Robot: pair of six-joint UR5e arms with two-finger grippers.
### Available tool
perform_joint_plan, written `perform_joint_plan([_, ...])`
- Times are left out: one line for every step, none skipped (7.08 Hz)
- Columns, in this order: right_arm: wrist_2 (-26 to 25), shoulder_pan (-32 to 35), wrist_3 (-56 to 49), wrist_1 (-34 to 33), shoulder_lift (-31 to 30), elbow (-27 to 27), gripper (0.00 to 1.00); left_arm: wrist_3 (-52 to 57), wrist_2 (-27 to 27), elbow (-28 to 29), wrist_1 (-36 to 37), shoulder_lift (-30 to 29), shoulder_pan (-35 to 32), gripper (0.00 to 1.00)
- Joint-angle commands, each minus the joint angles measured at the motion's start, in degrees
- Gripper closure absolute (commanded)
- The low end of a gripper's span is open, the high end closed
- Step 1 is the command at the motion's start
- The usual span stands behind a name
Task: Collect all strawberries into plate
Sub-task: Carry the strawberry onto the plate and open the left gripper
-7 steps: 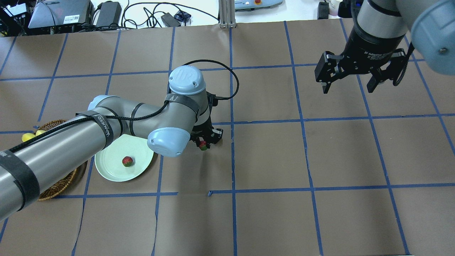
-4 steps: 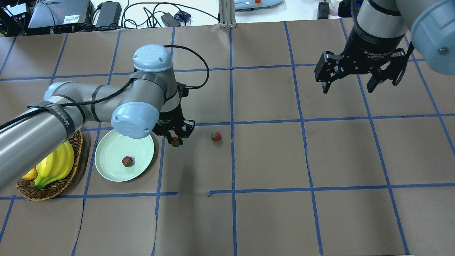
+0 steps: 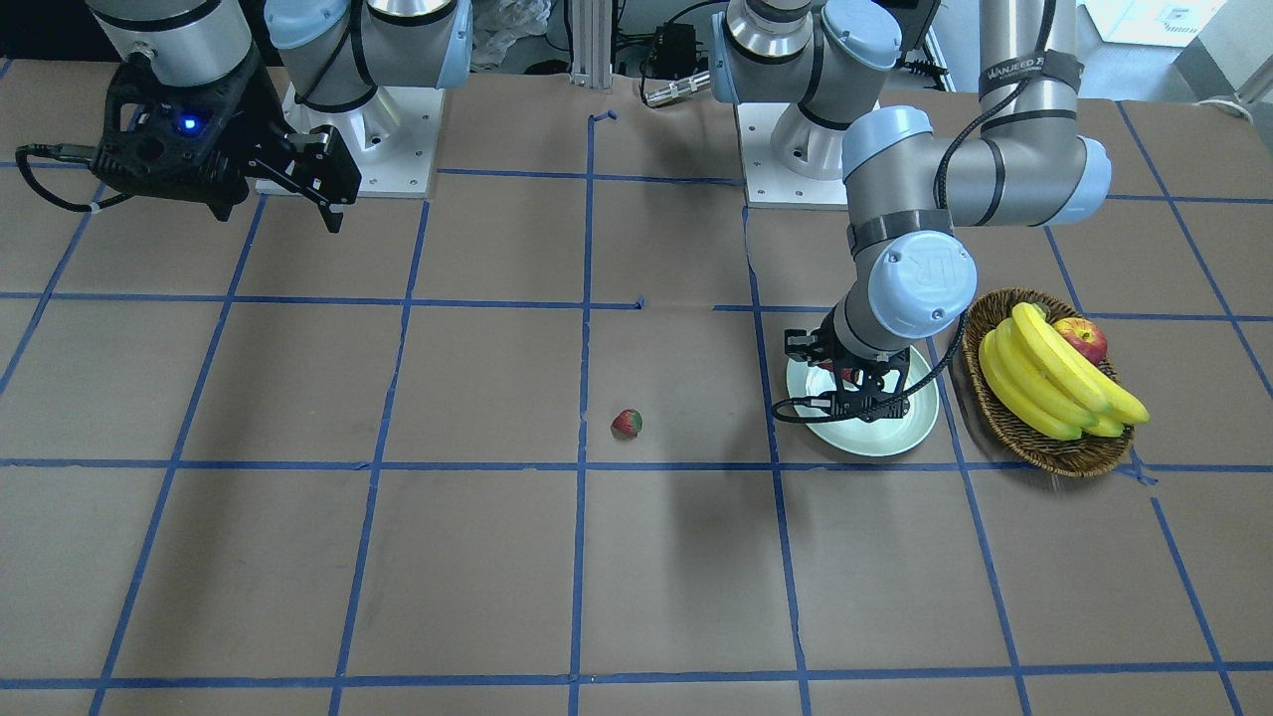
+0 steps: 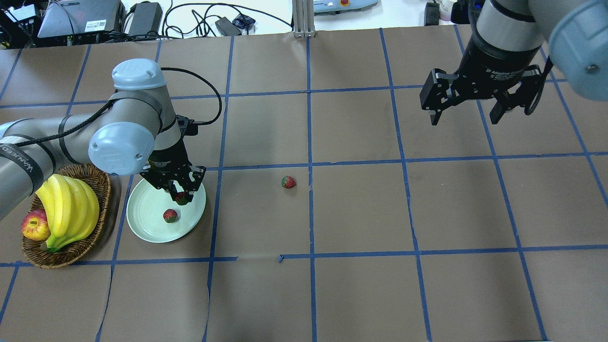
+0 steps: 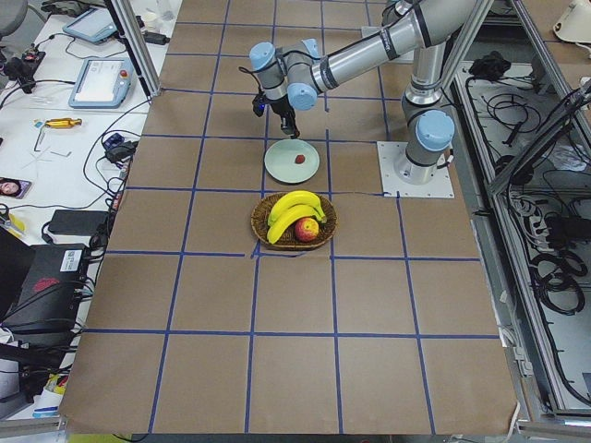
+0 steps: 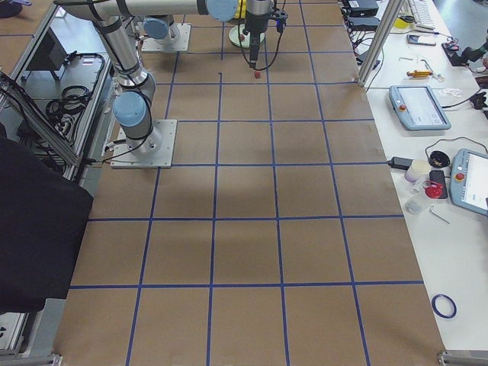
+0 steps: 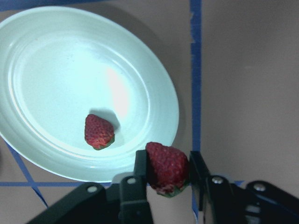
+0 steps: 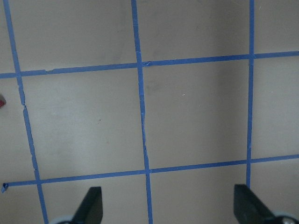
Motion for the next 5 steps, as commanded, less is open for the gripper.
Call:
perform_joint_plan([0.0,0.01,0.01,0.01,0.05,0.01,0.0,0.03,-0.34,-3.22,6.57,-2.65,0.85,0.83])
perform_joint_plan([0.0,0.01,0.01,0.01,0.05,0.01,0.0,0.03,-0.43,-3.15,6.68,-2.92,0.85,0.31])
perform_joint_plan([0.0,0.01,0.01,-0.08,0.05,0.01,0.0,-0.41,-0.17,-2.54,6.77,-2.75,0.85,0.06])
perform_joint_plan([0.0,0.01,0.01,0.09,0.05,0.01,0.0,-0.67,-0.26,-1.57,6.94,-1.45,0.67,0.03])
perform_joint_plan([0.0,0.01,0.01,0.01,0.05,0.01,0.0,-6.77,-0.6,0.26,6.94,-1.17,-1.42,0.03])
